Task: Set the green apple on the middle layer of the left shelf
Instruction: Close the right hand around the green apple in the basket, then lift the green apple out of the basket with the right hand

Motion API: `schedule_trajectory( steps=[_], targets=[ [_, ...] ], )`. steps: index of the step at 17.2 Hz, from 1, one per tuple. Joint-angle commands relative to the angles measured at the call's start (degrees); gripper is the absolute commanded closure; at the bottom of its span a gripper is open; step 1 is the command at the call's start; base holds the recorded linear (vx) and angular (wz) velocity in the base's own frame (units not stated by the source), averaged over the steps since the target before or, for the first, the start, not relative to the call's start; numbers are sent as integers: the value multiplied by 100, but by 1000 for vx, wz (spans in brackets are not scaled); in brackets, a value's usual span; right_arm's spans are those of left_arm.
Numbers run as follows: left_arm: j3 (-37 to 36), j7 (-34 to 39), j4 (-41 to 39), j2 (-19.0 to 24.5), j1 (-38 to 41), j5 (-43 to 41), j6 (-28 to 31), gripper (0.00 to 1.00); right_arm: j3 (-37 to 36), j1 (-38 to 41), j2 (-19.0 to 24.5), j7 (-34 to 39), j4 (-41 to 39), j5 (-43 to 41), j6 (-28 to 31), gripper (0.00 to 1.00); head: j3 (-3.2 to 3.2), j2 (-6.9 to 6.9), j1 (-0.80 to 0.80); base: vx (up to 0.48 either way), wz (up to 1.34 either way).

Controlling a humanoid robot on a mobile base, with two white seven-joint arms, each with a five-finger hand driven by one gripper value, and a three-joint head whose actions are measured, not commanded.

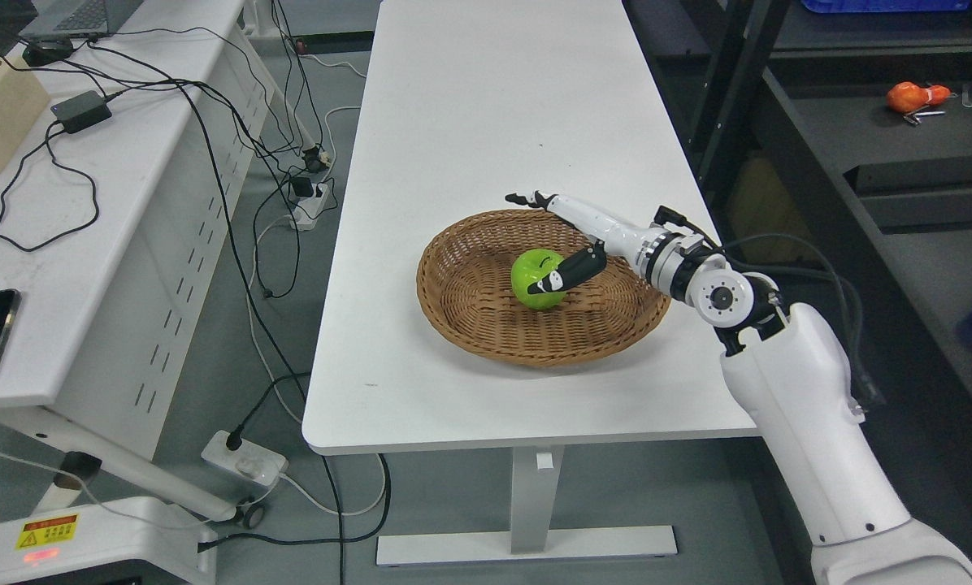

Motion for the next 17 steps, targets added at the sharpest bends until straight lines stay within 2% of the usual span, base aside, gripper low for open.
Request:
schedule_trajectory(
  steps=[1, 4, 8, 12, 13, 14, 16, 17],
  targets=[
    [0, 5, 2, 100, -71, 0, 1, 0, 278, -52, 571, -32, 1176, 555, -458, 0, 0, 0, 0, 108, -25],
    [0, 5, -6, 100, -71, 0, 1, 0, 594, -16, 158, -23, 1168, 564, -590, 0, 0, 0, 0, 105, -55],
    [0, 5, 2, 100, -71, 0, 1, 0, 665, 1, 78, -32, 1168, 572, -600, 0, 0, 0, 0, 49, -47],
    [0, 5, -6, 100, -71, 0, 1, 0, 665, -16, 69, -234, 1168, 853, -608, 19, 0, 0, 0, 20, -1],
    [0, 5, 2, 100, -71, 0, 1, 0, 648, 1, 52, -251, 1168, 845, -608, 33, 0, 0, 0, 17, 0],
    [0, 5, -6, 100, -71, 0, 1, 0, 631, 27, 0, -260, 1133, 836, -634, 54, 0, 0, 0, 15, 0],
    [0, 5, -6, 100, -71, 0, 1, 0, 569, 71, -132, -269, 967, 827, -906, 77, 0, 0, 0, 0, 0],
    [0, 5, 2, 100, -71, 0, 1, 0, 525, 89, -237, -269, 887, 827, -1012, 85, 0, 0, 0, 0, 0]
  ],
)
